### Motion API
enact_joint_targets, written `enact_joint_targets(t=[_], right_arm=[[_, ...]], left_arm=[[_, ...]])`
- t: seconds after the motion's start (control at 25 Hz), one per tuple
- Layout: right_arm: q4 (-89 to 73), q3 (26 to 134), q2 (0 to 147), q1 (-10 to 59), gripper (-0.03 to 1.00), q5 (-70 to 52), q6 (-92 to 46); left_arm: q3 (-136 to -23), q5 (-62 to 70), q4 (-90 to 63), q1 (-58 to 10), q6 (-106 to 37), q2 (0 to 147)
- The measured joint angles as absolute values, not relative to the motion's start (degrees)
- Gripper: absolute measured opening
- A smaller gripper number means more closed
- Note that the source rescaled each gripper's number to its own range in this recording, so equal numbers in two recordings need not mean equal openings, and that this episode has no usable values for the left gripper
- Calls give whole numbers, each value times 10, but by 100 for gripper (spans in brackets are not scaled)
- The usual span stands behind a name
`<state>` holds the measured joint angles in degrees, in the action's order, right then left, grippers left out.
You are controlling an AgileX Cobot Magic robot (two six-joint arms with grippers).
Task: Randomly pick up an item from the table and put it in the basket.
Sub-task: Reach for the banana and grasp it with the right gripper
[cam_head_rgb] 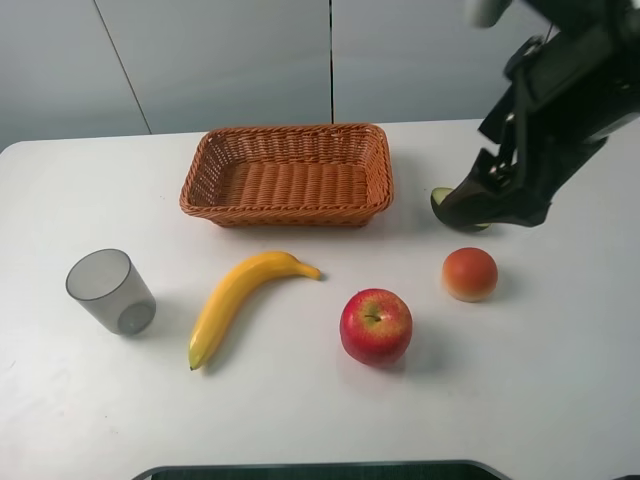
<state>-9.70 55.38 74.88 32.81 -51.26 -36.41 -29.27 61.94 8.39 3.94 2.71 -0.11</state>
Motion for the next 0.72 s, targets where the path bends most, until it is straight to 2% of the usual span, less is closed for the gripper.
enact_joint_targets(t=[0.4,0.72], right_arm=[[-97,671,967,445,100,-456,-448],[-99,736,1077,496,100,-416,-509]], left_arm=[[-293,619,84,39,27,-1],[-293,619,84,39,27,-1]])
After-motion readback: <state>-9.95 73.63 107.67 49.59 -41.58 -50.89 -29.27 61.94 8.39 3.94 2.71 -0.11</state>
